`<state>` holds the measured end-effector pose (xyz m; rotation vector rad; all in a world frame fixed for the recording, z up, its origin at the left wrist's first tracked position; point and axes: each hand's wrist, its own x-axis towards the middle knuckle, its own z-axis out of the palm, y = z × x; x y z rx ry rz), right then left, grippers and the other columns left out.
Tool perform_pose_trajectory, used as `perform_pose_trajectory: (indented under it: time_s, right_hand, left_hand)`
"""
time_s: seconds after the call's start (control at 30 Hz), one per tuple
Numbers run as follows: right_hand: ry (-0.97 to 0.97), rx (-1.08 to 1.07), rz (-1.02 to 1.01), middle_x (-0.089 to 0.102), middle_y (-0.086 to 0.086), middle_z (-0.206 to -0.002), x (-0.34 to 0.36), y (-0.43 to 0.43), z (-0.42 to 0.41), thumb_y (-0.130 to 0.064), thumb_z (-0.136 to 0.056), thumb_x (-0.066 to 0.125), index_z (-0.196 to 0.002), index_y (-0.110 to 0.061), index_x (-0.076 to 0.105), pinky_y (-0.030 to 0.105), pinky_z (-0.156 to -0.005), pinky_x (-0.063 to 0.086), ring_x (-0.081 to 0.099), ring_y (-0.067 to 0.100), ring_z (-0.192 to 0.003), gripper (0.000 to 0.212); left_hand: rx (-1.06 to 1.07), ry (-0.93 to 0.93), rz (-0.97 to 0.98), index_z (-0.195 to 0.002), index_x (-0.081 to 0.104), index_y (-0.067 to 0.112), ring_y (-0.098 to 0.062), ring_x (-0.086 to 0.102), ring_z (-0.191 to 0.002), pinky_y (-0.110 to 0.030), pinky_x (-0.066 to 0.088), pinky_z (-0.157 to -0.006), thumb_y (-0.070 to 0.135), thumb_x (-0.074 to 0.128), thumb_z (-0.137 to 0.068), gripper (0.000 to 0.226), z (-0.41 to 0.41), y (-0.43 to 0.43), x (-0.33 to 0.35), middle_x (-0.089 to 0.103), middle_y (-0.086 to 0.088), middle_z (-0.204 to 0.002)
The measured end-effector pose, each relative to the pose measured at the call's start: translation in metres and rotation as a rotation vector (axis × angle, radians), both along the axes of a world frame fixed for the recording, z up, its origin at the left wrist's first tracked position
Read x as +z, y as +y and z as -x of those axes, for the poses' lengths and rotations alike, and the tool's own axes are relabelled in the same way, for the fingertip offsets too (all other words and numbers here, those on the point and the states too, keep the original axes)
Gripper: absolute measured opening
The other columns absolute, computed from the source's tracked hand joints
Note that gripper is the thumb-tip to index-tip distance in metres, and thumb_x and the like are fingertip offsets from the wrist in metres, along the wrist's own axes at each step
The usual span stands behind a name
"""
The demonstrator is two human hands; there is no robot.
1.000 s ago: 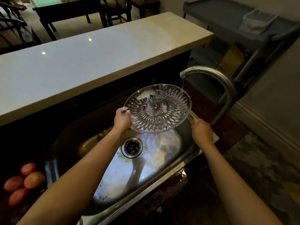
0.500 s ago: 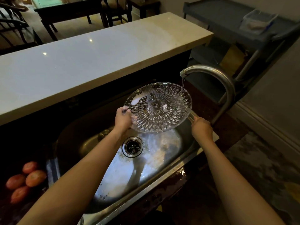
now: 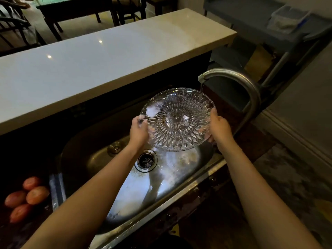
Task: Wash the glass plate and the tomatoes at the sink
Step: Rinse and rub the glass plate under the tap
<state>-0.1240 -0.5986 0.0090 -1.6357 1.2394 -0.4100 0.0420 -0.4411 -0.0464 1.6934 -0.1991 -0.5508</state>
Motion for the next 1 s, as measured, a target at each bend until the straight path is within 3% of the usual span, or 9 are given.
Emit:
perform_pose_trajectory:
  time_s: [0.07,0.17,0.2,0.27,0.3,0.37,0.63,0.77,1.0]
  right_hand:
    - [-0.075,-0.03,0.009,0.069,0.014,-0.088,-0.004,0.002,-0.005,-0.035,-0.1,0.028,-0.111,-0.004,0.051,0.024,-0.044,0.035,0.05,0.01,-0.042,0.039]
    - [-0.127,-0.107,0.112,0.064,0.011,-0.081,-0.007,0.005,-0.008,-0.029,-0.101,0.028,-0.103,-0.004,0.051,0.028,-0.052,0.04,0.056,0.015,-0.056,0.034]
    - [-0.145,-0.118,0.127,0.061,0.007,-0.076,-0.007,0.004,-0.008,-0.029,-0.101,0.028,-0.1,-0.005,0.051,0.028,-0.053,0.042,0.059,0.018,-0.061,0.033]
    - [-0.168,-0.146,0.149,0.057,0.001,-0.071,-0.005,0.003,-0.009,-0.028,-0.101,0.029,-0.095,-0.008,0.052,0.025,-0.053,0.044,0.06,0.018,-0.064,0.031]
    - [-0.169,-0.165,0.167,0.054,-0.002,-0.07,-0.003,0.0,-0.008,-0.027,-0.101,0.029,-0.095,-0.008,0.052,0.021,-0.051,0.043,0.057,0.015,-0.062,0.03]
    - [-0.16,-0.208,0.206,0.049,-0.006,-0.071,0.0,-0.005,-0.008,-0.024,-0.101,0.03,-0.096,-0.006,0.052,0.007,-0.043,0.037,0.05,0.004,-0.059,0.03]
    - [-0.134,-0.158,0.225,0.047,-0.006,-0.076,-0.004,0.0,-0.008,-0.025,-0.101,0.029,-0.099,-0.007,0.053,0.008,-0.047,0.035,0.045,0.001,-0.064,0.03]
    - [-0.19,-0.16,0.201,0.052,-0.007,-0.07,-0.003,0.001,-0.002,-0.026,-0.101,0.03,-0.094,-0.01,0.053,0.016,-0.05,0.04,0.053,0.008,-0.062,0.029]
    - [-0.167,-0.158,0.258,0.058,0.004,-0.07,-0.001,-0.006,0.002,-0.028,-0.101,0.028,-0.093,-0.01,0.052,0.016,-0.046,0.037,0.052,0.008,-0.057,0.031]
  left_hand:
    - [0.017,0.013,0.005,-0.124,0.041,0.015,-0.015,0.054,-0.059,-0.021,0.046,-0.044,0.019,0.04,-0.098,0.026,0.004,-0.004,-0.001,0.057,-0.018,-0.108]
    - [-0.013,-0.183,-0.287,-0.142,0.029,0.015,-0.01,0.05,-0.063,-0.02,0.041,-0.049,0.017,0.039,-0.097,0.045,0.005,-0.016,0.004,0.056,-0.007,-0.098]
    - [-0.052,-0.289,-0.401,-0.147,0.018,0.017,-0.011,0.051,-0.071,-0.02,0.043,-0.055,0.017,0.038,-0.097,0.054,0.005,-0.021,0.007,0.052,-0.009,-0.107]
    - [-0.183,-0.501,-0.609,-0.149,0.006,0.023,-0.026,0.044,-0.12,-0.034,0.046,-0.094,0.027,0.036,-0.098,0.059,0.005,-0.032,0.009,0.03,-0.017,-0.144]
    - [-0.27,-0.596,-0.703,-0.149,0.007,0.024,-0.033,0.023,-0.139,-0.044,0.029,-0.112,0.035,0.033,-0.098,0.058,0.005,-0.038,0.01,0.014,-0.016,-0.155]
    - [-0.43,-0.704,-0.811,-0.149,0.007,0.025,-0.03,-0.006,-0.146,-0.046,-0.003,-0.118,0.05,0.023,-0.096,0.06,0.008,-0.048,0.011,-0.005,-0.014,-0.158]
    - [-0.787,-0.909,-0.466,-0.149,0.006,0.028,-0.013,-0.008,-0.145,-0.043,-0.009,-0.118,0.05,0.021,-0.097,0.058,0.054,-0.114,0.025,-0.003,0.002,-0.159]
    - [-0.8,-1.006,-0.443,-0.148,0.01,0.031,-0.013,-0.002,-0.146,-0.042,-0.006,-0.117,0.05,0.02,-0.097,0.055,0.021,-0.121,0.029,0.003,0.003,-0.159]
    - [-0.748,-0.873,-0.605,-0.148,0.001,0.028,-0.013,-0.007,-0.145,-0.038,-0.009,-0.116,0.051,0.017,-0.097,0.058,-0.004,-0.068,-0.004,-0.009,0.006,-0.156]
